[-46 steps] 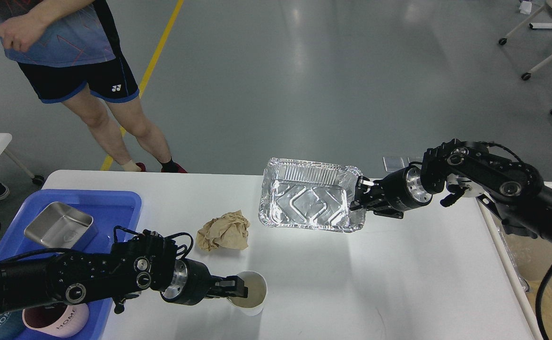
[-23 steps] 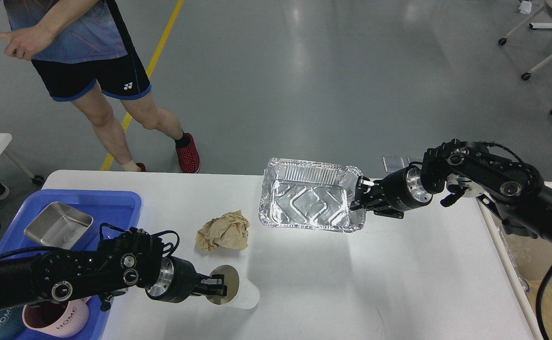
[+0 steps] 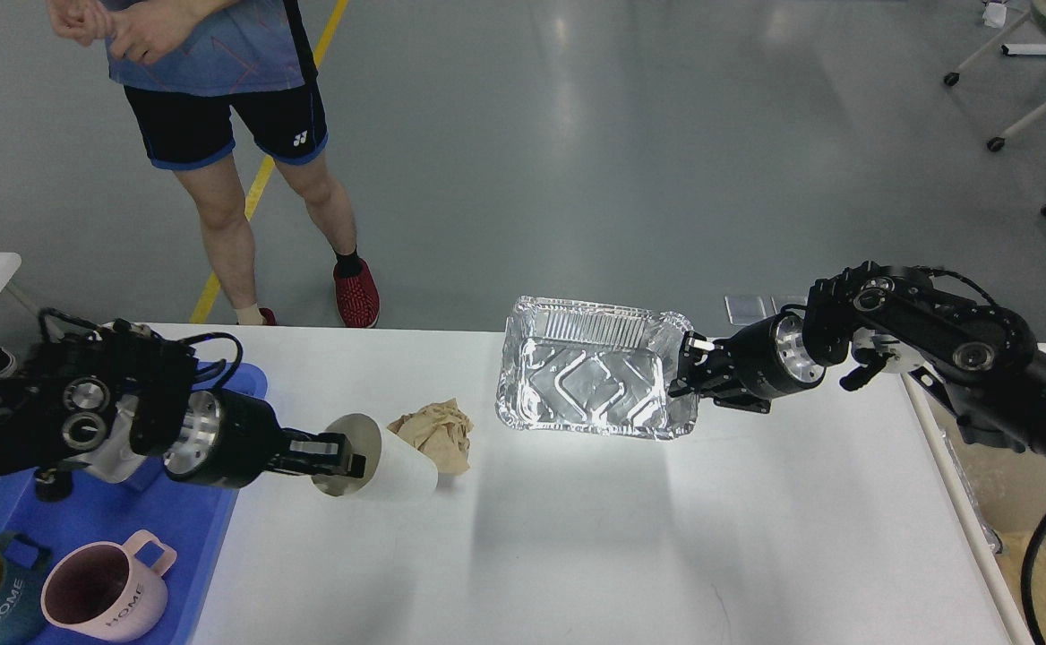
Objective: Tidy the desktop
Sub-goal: 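Lift the paper cup and lower it into the held foil tray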
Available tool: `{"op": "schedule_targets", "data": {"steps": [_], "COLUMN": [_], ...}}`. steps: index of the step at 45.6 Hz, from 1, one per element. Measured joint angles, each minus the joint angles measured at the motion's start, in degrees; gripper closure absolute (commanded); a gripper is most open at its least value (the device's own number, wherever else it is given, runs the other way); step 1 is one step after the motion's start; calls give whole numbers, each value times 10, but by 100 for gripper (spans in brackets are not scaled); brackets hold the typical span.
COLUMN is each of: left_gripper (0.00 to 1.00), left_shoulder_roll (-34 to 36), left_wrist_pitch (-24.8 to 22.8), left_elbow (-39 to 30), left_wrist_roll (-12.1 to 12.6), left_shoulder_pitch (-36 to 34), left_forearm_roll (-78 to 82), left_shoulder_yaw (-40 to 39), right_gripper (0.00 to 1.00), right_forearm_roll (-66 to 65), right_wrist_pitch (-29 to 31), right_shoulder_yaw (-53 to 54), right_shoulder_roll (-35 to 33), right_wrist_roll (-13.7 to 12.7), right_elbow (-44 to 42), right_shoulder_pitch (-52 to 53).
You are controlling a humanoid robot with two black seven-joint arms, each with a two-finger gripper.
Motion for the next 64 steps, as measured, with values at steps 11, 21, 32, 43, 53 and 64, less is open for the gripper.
{"op": "schedule_targets", "data": {"steps": [11, 21, 32, 43, 53, 64], "left_gripper": [99, 98, 98, 98, 97, 97], "left_shoulder_roll": [159, 276, 252, 32, -236, -402], "left_wrist_pitch": [-115, -184, -180, -147, -139, -134], "left_elbow": [-8, -8, -1, 90, 268, 391], "left_wrist_roll": [1, -9, -3, 37, 48, 48], "left_shoulder_pitch": [-42, -43, -52, -63, -80, -74], "left_forearm_roll": [-40, -48, -63, -46, -5, 25], "left_shoulder_yaw": [-90, -140, -175, -177, -171, -160], "right_gripper": [100, 100, 100, 100, 100, 100], "right_forearm_roll": [0, 0, 0, 0, 0, 0], "right_wrist_pitch": [-1, -2, -3, -3, -4, -6], "right_shoulder_yaw": [0, 0, 0, 0, 6, 8], "right_shoulder_roll": [0, 3, 7, 8, 8, 8], "right_wrist_roll": [0, 0, 0, 0, 0, 0], "right_elbow": [0, 0, 0, 0, 5, 7], "right_shoulder_pitch": [-1, -2, -2, -1, 2, 4]}}
